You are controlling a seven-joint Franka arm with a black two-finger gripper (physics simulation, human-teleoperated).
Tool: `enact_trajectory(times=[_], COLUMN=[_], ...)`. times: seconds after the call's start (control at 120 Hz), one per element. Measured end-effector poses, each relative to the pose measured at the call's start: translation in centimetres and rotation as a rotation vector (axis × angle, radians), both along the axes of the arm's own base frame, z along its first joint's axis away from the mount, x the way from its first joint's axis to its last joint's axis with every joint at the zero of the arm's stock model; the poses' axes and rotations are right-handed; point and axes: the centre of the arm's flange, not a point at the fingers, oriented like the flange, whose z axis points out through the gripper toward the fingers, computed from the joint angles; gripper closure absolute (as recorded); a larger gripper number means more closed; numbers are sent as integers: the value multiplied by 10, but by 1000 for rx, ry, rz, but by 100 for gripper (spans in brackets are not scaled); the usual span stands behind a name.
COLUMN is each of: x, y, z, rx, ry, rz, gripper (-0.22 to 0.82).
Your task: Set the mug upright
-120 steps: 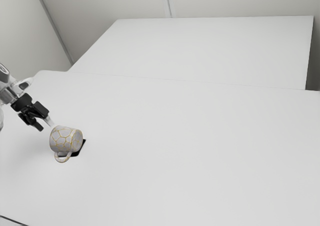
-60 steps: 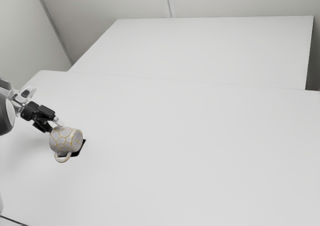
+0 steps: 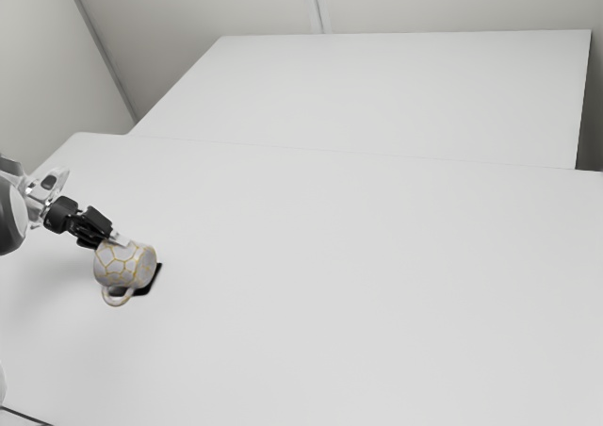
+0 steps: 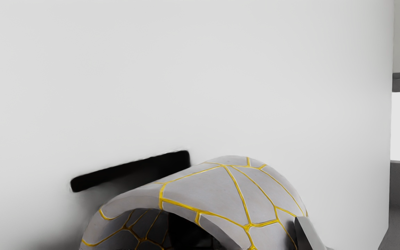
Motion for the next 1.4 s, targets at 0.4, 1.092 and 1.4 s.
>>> enact_trajectory(times=[0.4, 1.092, 1.4], x=[-4, 60, 77], y=[-15, -136, -207], z=[-9, 69, 100], rx=[-114, 169, 600], ry=[-32, -59, -19], rz=[41, -64, -50], gripper=[77, 78, 78])
